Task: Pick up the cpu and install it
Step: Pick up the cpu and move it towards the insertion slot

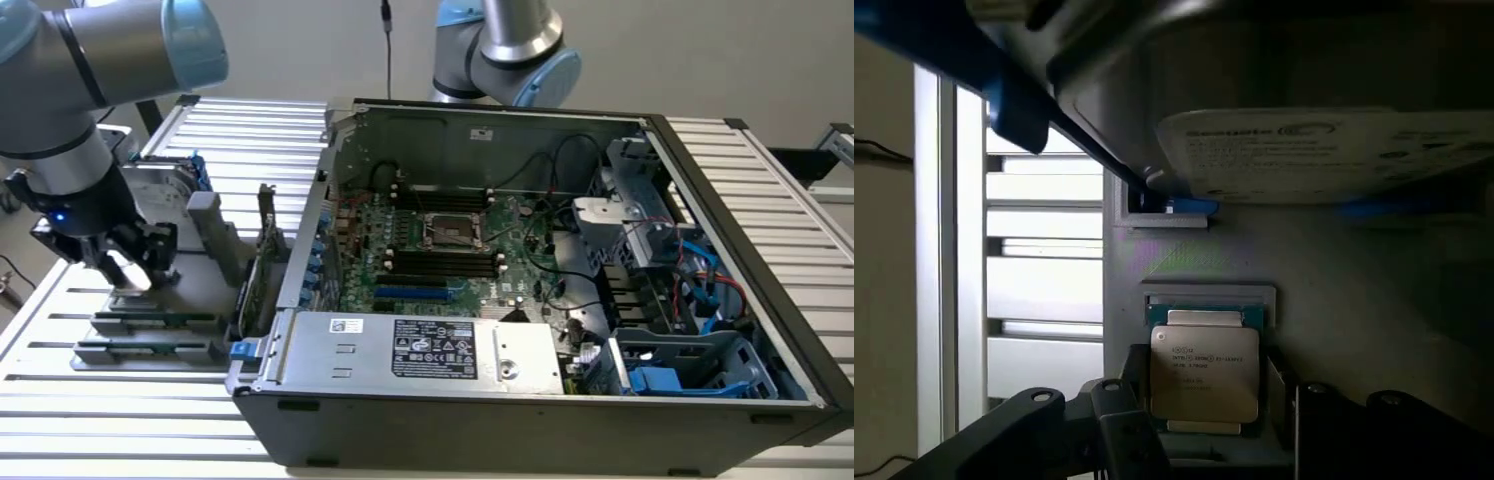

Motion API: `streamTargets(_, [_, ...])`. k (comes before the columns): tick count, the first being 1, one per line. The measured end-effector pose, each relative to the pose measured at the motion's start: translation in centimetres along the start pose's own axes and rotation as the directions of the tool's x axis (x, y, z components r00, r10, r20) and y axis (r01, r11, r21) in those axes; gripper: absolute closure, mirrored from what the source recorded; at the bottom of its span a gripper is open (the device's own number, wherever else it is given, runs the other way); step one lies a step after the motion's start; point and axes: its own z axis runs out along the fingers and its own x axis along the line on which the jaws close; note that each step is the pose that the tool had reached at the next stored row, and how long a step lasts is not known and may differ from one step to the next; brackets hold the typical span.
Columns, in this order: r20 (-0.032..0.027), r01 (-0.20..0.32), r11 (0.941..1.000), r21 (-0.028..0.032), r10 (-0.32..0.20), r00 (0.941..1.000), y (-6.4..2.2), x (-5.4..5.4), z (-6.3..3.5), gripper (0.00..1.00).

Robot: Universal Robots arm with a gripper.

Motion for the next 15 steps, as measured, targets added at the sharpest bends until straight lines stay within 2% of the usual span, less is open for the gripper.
streamTargets(9, [-0.0001,0.000,1.0000,-0.0003,0.000,1.0000,0.17,0.3,-4.08,0.45])
streamTargets(15, [-0.0003,0.001,1.0000,-0.0004,-0.001,1.0000,0.28,0.0,-6.84,0.45])
